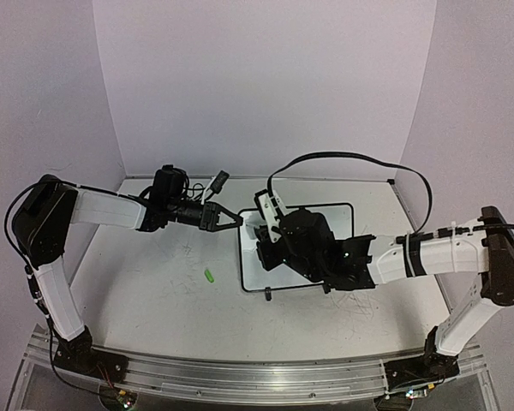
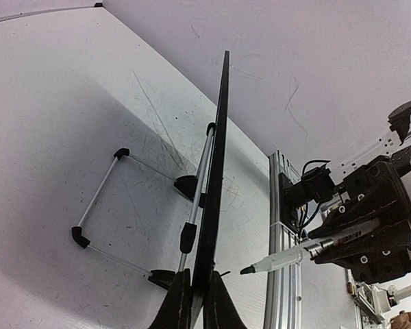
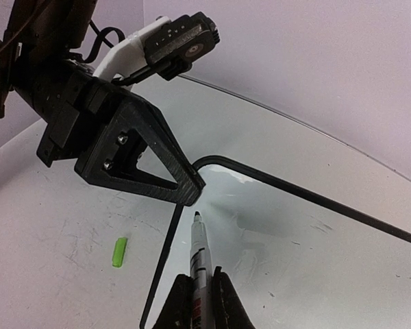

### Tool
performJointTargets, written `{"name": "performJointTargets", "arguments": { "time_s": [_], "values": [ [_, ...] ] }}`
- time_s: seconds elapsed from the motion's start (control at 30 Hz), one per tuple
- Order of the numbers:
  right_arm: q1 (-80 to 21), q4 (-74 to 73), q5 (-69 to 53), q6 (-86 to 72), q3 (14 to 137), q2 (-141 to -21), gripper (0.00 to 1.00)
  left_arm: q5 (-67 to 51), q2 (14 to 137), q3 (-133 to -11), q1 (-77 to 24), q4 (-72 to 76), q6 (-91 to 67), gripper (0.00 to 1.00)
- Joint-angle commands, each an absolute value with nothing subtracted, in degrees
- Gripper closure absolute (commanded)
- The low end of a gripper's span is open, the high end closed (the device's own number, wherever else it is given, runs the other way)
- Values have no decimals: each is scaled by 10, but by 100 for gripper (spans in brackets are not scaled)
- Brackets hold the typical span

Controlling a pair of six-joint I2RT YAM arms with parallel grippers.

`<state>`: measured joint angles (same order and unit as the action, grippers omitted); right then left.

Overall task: Write a sentence on the whiteboard
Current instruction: Hold the whiteboard at the center of the board, then write a sentence on the whiteboard.

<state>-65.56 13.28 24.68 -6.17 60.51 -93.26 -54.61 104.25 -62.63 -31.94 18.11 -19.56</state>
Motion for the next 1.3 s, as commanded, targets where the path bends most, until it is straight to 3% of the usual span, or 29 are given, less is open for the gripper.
{"name": "performJointTargets", "arguments": {
  "time_s": [0.0, 1.27],
  "values": [
    [-654, 152, 266, -59, 629, -937, 100, -552, 1035, -630, -322, 194, -198, 96],
    [-655, 140, 187, -80, 594, -915, 100, -548, 1029, -628, -327, 194, -199, 100]
  ]
}}
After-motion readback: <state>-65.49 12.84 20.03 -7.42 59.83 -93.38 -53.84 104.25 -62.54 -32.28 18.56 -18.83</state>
